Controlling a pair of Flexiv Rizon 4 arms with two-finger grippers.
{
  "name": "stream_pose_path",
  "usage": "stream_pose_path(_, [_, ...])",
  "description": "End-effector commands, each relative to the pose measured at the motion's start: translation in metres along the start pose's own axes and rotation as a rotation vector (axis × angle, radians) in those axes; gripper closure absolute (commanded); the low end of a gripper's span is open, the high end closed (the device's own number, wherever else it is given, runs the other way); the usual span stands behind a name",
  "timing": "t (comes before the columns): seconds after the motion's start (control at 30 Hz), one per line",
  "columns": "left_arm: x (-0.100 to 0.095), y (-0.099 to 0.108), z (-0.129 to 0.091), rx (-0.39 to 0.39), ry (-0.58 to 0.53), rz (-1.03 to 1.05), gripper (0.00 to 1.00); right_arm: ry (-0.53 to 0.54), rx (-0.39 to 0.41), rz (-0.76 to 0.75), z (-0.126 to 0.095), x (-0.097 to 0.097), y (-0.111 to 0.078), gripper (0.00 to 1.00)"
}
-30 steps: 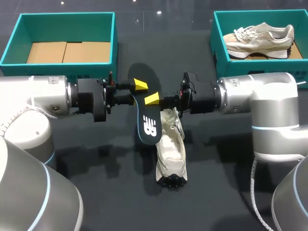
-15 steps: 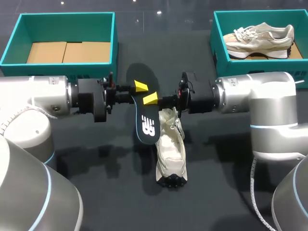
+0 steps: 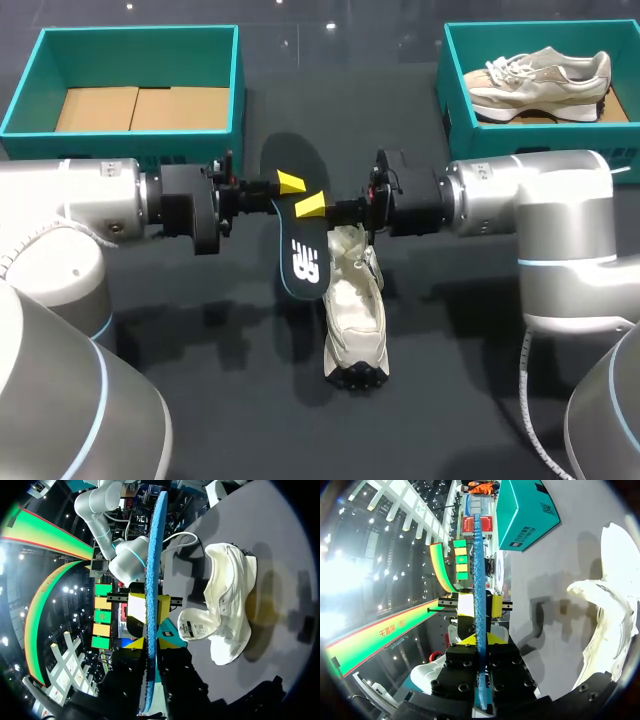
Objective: Take the shoe out of the shoebox, open the shoe tongue, remove and reinsert the insole, then place the shoe into the shoebox
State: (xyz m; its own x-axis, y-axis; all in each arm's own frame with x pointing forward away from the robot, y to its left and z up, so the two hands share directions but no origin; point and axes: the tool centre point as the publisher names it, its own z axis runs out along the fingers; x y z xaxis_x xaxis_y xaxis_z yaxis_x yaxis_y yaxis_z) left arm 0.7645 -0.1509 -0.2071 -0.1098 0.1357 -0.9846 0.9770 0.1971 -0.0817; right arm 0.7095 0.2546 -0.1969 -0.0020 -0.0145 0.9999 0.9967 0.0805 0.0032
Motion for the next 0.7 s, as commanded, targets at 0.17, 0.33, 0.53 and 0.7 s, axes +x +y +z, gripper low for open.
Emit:
stream_pose_path(0.17, [-0.0002, -0.0004, 0.0024, -0.001, -0.002, 0.007, 0.88, -0.002, 0.001, 0.0, 0.0003, -0.0003, -0.0008, 1.0])
stream_pose_path(0.33, [0.0002, -0.0009, 0.0038, 0.001, -0.002, 0.008, 1.0, -0.002, 0.001, 0.0, 0.0003, -0.0003, -0.0008, 1.0])
stream_pose_path(0.53, [0.0001, -0.0024, 0.0049, 0.001, -0.004, 0.013, 1.0, -0.002, 0.001, 0.0, 0.0003, -0.0003, -0.0008, 1.0])
stream_pose_path(0.7, [-0.0013, -0.0046, 0.0039, -0.001, -0.008, 0.018, 1.0, 0.015, 0.0, -0.018, -0.0029, 0.001, -0.0027, 0.0])
